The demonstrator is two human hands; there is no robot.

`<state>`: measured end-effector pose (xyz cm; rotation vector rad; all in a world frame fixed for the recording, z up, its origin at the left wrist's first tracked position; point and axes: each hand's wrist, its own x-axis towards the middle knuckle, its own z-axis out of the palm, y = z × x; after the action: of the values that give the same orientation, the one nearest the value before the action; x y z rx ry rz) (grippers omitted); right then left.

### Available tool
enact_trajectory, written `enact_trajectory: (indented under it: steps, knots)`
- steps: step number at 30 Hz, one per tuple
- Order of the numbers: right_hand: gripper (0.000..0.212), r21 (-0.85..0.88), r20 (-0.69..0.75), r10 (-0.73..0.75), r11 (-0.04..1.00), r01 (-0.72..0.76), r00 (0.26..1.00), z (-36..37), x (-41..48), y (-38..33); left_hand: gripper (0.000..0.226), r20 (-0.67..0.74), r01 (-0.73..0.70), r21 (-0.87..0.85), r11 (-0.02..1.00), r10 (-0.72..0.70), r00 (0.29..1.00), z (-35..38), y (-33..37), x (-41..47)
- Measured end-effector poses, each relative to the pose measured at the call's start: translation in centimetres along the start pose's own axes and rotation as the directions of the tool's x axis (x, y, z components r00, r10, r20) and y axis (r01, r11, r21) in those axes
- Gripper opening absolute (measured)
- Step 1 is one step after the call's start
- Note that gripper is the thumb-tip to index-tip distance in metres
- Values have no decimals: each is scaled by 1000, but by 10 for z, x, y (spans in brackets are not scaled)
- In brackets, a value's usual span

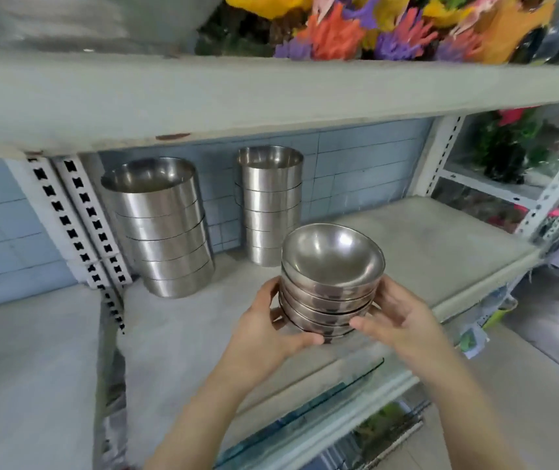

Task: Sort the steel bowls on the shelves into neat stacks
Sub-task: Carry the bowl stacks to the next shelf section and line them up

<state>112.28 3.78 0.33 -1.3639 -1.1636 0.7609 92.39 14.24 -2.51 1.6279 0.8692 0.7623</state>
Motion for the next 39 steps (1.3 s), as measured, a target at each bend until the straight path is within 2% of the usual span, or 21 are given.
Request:
enact_trajectory:
  steps: [3, 7, 10, 15, 19, 25, 39]
  knots:
    - [81, 29, 105, 24, 999, -27, 994, -46, 51, 21, 107, -63, 47, 1, 999, -47, 997, 39, 2, 40]
    - [97, 26, 216, 51, 998, -58, 975, -90, 106, 38, 100, -158, 97, 6, 995, -94, 983, 84, 5, 83]
    - [94, 19, 264, 44, 999, -51, 964, -112, 140, 53, 102, -251, 104, 21, 994, -95, 963, 109, 5, 111]
    - [75, 16, 344, 20, 1000, -27, 939, -128, 192, 75, 92, -367, 119, 68, 991, -86, 926, 128, 13, 146]
    - [88, 38, 341, 27, 998, -43, 940, -132, 230, 85, 81, -401, 128, 17, 992, -110, 910, 134, 17, 176]
    - [72, 32, 337, 15, 999, -28, 941, -130, 263, 95, 70, -443, 157, 34, 987, -126, 888, 134, 9, 210]
    - [72, 63, 380, 36, 996, -65, 924, -118, 296, 107, 70, -446, 188, 141, 972, -107, 889, 122, -1, 238]
